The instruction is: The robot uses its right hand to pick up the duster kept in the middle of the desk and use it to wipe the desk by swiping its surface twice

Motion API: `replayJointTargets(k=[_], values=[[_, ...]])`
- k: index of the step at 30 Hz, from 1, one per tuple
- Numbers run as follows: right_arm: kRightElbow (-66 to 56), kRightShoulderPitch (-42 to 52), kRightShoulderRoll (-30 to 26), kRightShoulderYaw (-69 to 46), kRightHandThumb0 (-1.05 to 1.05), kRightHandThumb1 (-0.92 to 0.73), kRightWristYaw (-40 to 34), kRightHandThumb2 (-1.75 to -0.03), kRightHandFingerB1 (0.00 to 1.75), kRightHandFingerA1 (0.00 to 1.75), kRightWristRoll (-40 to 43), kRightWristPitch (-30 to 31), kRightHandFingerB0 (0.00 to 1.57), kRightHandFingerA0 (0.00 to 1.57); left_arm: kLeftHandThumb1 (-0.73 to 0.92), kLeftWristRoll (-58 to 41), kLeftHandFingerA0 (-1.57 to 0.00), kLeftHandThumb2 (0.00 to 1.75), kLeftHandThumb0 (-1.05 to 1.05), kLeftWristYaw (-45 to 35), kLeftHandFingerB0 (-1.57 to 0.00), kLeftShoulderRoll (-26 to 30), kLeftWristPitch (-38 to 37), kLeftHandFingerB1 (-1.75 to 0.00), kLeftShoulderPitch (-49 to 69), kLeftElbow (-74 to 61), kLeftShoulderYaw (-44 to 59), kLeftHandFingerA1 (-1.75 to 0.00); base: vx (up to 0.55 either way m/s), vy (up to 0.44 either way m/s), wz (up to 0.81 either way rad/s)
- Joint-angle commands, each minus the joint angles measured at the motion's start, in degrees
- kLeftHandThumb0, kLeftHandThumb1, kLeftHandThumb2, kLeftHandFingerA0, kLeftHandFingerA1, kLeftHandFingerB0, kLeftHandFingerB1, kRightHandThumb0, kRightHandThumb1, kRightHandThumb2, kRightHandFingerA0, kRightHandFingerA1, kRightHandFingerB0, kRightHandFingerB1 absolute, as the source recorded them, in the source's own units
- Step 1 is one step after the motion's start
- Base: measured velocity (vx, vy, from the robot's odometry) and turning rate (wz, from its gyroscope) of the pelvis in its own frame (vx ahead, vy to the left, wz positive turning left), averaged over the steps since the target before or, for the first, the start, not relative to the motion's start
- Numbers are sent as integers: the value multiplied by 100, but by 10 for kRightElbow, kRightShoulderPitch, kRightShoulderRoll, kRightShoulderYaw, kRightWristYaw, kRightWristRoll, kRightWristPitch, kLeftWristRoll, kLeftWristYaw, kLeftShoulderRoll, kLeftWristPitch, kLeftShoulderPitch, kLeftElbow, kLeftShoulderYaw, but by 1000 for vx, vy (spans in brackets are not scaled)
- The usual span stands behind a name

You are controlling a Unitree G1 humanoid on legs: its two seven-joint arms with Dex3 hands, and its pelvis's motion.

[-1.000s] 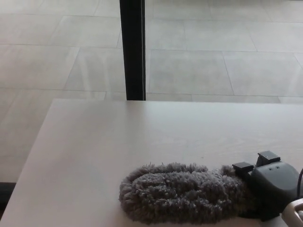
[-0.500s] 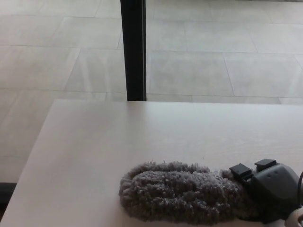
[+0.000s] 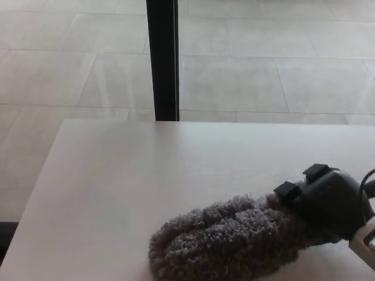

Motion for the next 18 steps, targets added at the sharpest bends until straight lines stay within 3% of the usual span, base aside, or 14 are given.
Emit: replayJointTargets(k=[1,3,5,8,9,10,12,13,14,15,16,17,18], values=[[-40,-28,-4,-10,-27,-54,52,-98,89,172,-21,6,93,95,78,5,-43,64,-64,1,-45,13,-12,-44,0,0,-1,-59,0,0,0],[-62,-32,-4,-3,-27,-51,50,-100,99,170,-48,25,96,96,78,4,-43,63,-64,2,-46,12,-13,-44,-1,0,-1,-60,0,0,0],[-82,-29,-3,-4,-31,-55,61,-96,88,168,-51,25,96,100,78,4,-43,64,-64,2,-45,13,-10,-43,-2,0,0,-58,0,0,0],[-110,-17,11,-5,-31,-52,93,-96,98,171,-56,43,95,102,78,5,-42,64,-63,3,-43,11,-10,-41,-7,7,-1,-56,0,0,0],[-114,-12,14,-2,-34,-49,92,-107,92,132,-64,49,93,125,78,9,-43,64,-63,5,-43,11,-10,-41,-8,7,-5,-55,0,0,0],[-109,-6,19,-6,-32,-47,95,-106,89,131,-47,33,92,124,78,7,-43,64,-63,-1,-44,8,-12,-42,-8,10,-3,-55,0,0,0],[-116,6,27,-4,-31,-49,125,-108,93,132,-47,43,92,125,79,8,-42,64,-64,-3,-45,8,-15,-43,-6,7,-6,-58,0,0,0],[-109,17,34,0,-29,-50,122,-103,115,174,-53,50,97,100,79,4,-41,64,-63,-7,-44,8,-14,-44,-5,4,-4,-59,0,0,0],[-104,23,39,3,-29,-50,117,-104,121,174,-59,55,98,101,79,3,-41,64,-63,-7,-44,7,-14,-44,-5,3,-3,-60,0,0,0],[-99,29,44,3,-34,-54,127,-115,114,137,-55,56,99,124,79,3,-41,64,-62,-6,-43,6,-13,-44,-6,2,-3,-59,0,0,0],[-97,33,48,0,-34,-54,147,-115,114,137,-45,55,99,124,79,2,-41,64,-62,-5,-43,6,-13,-44,-6,2,-3,-59,0,0,0],[-95,38,54,-1,-27,-55,160,-110,129,175,-45,63,92,106,80,1,-41,64,-61,-3,-44,5,-10,-44,-8,3,-2,-58,0,0,0],[-90,43,58,1,-35,-50,158,-112,117,138,-50,69,101,126,80,2,-41,64,-61,-2,-44,5,-12,-43,-7,3,-3,-57,0,0,0]])
